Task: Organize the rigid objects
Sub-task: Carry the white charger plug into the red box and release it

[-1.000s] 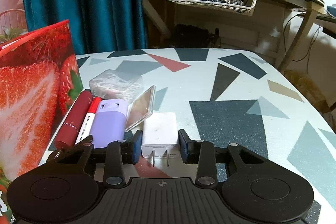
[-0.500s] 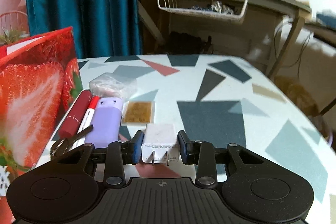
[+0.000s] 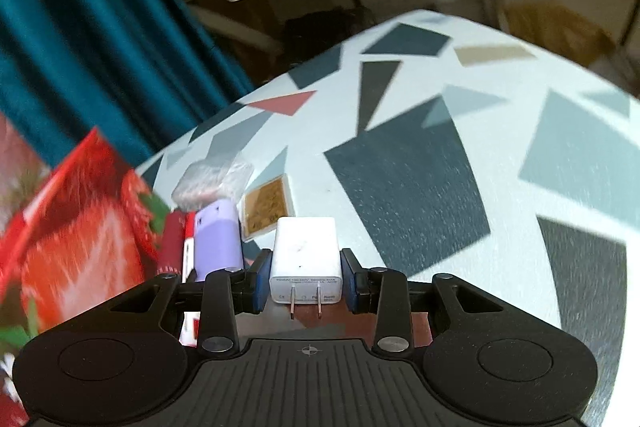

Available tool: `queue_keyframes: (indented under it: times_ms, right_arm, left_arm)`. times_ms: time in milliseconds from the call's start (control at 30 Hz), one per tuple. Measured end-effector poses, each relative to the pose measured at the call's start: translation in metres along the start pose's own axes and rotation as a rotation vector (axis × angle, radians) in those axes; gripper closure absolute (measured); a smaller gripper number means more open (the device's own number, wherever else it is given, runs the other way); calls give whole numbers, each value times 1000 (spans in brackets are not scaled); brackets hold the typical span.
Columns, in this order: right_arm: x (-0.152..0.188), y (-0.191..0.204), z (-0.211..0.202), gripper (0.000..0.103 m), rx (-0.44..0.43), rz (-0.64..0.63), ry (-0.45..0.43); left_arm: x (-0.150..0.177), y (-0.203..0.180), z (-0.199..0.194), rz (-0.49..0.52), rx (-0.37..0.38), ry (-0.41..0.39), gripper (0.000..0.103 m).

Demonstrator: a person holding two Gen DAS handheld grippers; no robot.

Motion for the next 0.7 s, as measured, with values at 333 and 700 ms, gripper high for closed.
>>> queue_keyframes:
  times_ms: [333,700]
  right_arm:
    - [-15,35,-12,71,-180,63,-24]
    - [-44,90,-32,71,-380,123,-81]
  left_arm:
    - [0,0,0,0,0,0,93]
    - [0,0,0,-2,3,-1,93]
Point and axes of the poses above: each gripper's, at about its wrist camera, not at the fingertips, and z roughly the way its jaws point, y to its left, x to its underside, the point moved 1 cm from there along z, roughly the way its jaws point, and after that the axes turned 1 degree about -y, right-handed, at the moved point
